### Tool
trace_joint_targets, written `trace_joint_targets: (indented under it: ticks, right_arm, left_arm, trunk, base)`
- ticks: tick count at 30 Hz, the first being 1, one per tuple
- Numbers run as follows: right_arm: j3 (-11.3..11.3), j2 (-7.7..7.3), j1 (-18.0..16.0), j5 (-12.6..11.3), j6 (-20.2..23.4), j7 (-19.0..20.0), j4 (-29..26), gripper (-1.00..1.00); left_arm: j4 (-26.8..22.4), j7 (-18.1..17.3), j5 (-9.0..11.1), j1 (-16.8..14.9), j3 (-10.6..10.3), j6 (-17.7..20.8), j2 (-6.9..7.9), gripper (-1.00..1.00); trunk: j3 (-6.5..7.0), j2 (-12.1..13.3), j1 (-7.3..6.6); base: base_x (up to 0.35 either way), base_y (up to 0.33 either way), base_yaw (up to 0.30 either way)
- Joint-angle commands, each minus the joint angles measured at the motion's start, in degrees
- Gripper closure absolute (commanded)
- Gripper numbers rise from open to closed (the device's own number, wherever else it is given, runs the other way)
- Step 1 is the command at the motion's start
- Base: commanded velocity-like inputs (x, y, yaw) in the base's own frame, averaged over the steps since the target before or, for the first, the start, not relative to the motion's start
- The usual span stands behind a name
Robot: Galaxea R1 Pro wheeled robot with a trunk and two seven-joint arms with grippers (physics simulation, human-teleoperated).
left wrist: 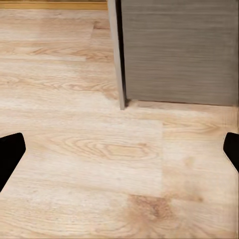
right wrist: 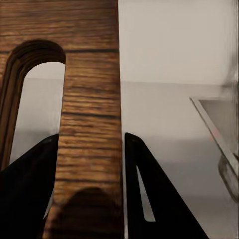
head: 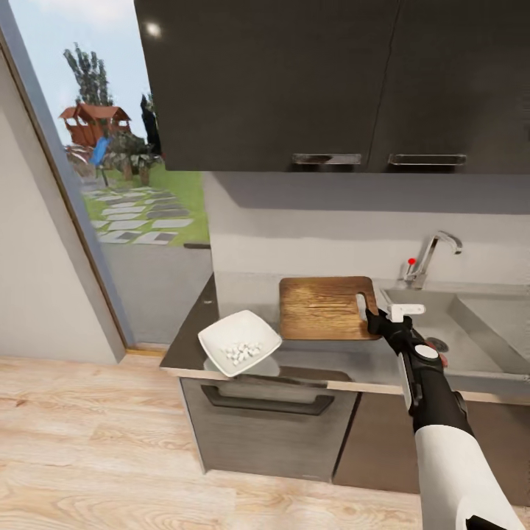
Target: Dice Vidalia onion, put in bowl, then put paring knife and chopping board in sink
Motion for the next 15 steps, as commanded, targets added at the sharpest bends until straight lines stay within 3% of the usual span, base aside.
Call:
trace_joint_targets:
  ticks: [1, 15]
  right_arm:
    - [-0.28, 0.09, -0.07, 0.38, 0.22, 0.52, -0.14, 1.00]
    - [-0.28, 0.18, -0.06, 0.38, 0.24, 0.27, -0.14, 1.00]
  left_arm:
    - [-0.13, 0.55, 0.32, -0.03, -0.47, -0.14, 0.11, -1.00]
    - [-0.13, 0.55, 0.32, -0.03, -0.47, -0.14, 0.11, -1.00]
  trunk:
    - [-0.07, -0.08, 0.02]
    - [-0.07, -0.08, 0.02]
  base:
    - [0.000, -0.256, 0.000]
    - [0.000, -0.256, -0.005]
